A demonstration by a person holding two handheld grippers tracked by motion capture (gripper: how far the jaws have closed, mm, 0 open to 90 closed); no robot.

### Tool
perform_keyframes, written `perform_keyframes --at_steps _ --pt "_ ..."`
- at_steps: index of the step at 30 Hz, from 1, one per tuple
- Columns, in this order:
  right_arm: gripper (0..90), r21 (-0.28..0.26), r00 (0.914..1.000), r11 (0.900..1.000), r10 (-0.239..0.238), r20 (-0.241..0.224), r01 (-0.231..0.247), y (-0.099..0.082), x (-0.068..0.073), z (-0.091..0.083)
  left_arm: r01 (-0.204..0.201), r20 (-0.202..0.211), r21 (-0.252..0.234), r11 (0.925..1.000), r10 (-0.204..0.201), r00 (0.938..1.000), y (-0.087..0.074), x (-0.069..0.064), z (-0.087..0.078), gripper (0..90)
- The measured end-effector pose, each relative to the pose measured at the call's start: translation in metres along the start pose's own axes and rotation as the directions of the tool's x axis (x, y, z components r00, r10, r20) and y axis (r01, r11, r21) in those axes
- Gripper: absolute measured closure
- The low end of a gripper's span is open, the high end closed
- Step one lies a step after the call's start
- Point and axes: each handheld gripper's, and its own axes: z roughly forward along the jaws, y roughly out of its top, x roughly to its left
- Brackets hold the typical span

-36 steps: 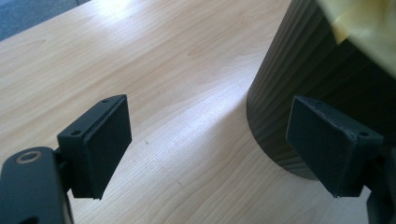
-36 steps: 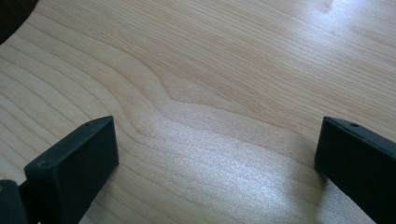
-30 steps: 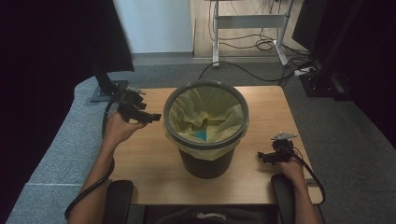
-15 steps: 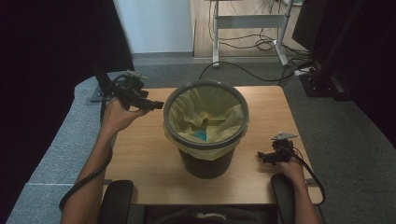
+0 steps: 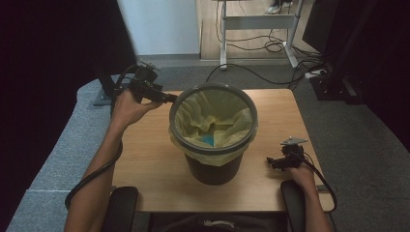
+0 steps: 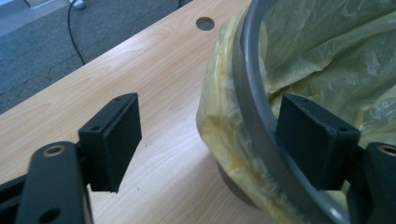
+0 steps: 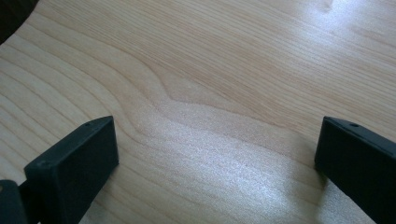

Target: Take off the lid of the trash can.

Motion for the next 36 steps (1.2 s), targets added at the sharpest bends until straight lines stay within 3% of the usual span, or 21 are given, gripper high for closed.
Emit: perform_keyframes --at_steps 11,25,31,36 --pt "0.0 0.0 1.0 1.0 -0.002 -0.003 0.002 0.0 0.0 0.0 -0.017 0.007 0.036 0.9992 0.017 0.9998 0.015 -0.009 0.019 41.8" --pt "0.0 0.0 1.0 1.0 -0.005 -0.006 0.005 0.0 0.0 0.0 -0.036 0.047 0.07 0.9969 0.032 0.9984 0.02 -0.019 0.033 70.5" --pt "0.0 0.0 1.0 1.0 -0.005 -0.007 0.005 0.0 0.001 0.0 0.003 0.042 0.081 0.9967 -0.007 0.9991 0.023 -0.02 0.033 75.9" --pt "0.0 0.0 1.0 1.0 -0.006 -0.008 0.006 0.0 0.001 0.0 0.038 0.071 0.076 0.9964 -0.044 0.9965 0.026 -0.018 0.029 77.7"
